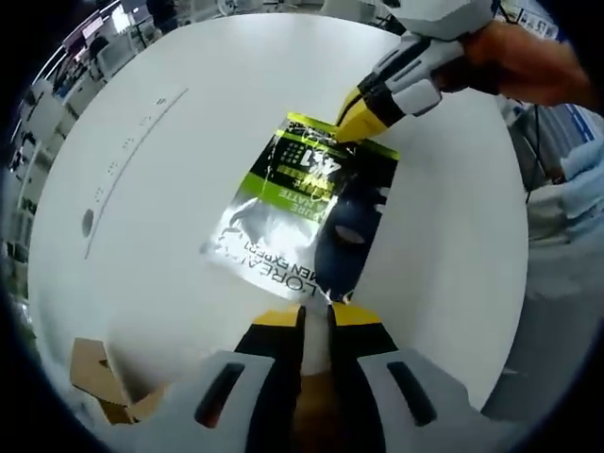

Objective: Operate the shoe box by opening the lid, removing the specified soft item, and placing it in the target area until the item is outside and the box remains undamaged.

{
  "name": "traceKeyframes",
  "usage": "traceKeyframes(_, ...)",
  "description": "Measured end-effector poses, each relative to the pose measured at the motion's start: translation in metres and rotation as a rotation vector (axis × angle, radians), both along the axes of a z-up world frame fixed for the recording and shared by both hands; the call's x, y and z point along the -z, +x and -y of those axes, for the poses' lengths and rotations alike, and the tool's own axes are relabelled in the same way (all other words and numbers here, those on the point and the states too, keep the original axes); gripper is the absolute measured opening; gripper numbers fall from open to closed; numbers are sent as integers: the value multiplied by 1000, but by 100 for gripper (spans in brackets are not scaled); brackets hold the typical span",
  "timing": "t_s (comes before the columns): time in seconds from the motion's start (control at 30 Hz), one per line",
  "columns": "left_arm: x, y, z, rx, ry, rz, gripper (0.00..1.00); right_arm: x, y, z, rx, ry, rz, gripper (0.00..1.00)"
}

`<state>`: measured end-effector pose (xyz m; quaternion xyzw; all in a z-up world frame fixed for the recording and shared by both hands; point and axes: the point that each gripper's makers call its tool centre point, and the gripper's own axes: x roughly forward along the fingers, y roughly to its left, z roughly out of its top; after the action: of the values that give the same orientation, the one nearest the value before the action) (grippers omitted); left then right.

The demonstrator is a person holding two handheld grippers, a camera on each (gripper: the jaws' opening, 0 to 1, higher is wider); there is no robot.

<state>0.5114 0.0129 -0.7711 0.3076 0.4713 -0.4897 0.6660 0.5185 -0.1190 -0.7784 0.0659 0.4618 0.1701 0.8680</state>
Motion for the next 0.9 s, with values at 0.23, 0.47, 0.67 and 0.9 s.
traceKeyframes(0.23,-21,6,6,-55,-88,13,9,-8,-6,1,-2,-10,4,3)
traceKeyframes(0.47,-46,6,9,-103,-186,12,13,-23,-8,2,3,-8,32,5)
traceKeyframes(0.67,-66,8,0,-150,-261,11,14,-38,-8,-1,23,27,65,7)
traceKeyframes(0.9,-83,5,-21,-176,-294,44,16,-53,-9,-16,18,59,102,10)
